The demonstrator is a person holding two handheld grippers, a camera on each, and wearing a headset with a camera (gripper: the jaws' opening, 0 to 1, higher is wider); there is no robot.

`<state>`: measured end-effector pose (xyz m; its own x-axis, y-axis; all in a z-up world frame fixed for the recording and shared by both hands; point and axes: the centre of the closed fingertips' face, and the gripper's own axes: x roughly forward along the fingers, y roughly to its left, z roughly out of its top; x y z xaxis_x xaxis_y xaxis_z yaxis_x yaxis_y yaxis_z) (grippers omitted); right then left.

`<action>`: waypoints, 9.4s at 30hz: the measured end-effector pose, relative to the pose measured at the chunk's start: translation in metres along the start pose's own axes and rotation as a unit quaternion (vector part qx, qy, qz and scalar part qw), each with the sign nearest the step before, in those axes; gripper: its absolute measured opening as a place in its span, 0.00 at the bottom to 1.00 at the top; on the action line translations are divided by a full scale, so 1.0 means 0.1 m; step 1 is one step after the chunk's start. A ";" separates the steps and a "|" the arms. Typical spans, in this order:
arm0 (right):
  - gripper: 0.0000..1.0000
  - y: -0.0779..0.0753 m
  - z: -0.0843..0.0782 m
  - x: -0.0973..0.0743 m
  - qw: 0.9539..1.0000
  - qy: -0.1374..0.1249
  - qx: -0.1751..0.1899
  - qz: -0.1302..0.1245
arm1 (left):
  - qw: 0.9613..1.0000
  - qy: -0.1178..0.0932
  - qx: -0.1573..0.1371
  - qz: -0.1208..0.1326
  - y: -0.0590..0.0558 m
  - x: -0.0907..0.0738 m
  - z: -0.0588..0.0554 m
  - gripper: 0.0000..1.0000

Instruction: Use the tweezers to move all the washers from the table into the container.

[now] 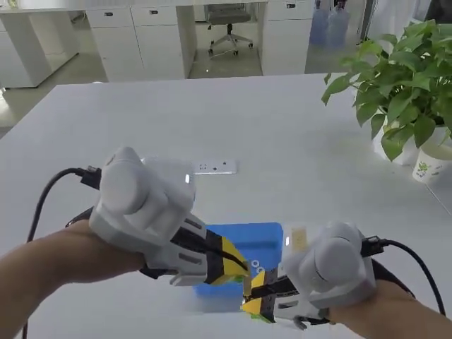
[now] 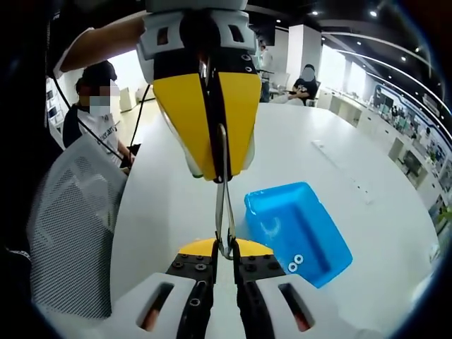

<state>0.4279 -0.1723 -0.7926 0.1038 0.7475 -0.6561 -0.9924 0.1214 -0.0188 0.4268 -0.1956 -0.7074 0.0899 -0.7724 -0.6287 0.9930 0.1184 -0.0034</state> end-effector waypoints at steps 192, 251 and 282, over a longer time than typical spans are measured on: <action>0.13 0.38 -0.30 0.55 0.999 0.009 -0.037 0.029 | 1.000 0.018 -0.005 0.010 -0.27 0.21 -0.64 0.04; 0.15 0.39 -0.44 0.59 0.998 0.024 -0.033 0.042 | 1.000 0.026 -0.015 0.000 -0.28 0.33 -0.80 0.04; 0.11 0.45 -0.41 0.60 0.997 0.021 -0.053 0.056 | 0.999 0.031 -0.016 -0.008 -0.34 0.31 -0.81 0.04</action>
<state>0.3868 -0.1486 -0.8636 -0.0080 0.7240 -0.6898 -0.9993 -0.0319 -0.0218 0.3895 -0.1732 -0.7895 0.0689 -0.7347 -0.6748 0.9912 0.1272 -0.0372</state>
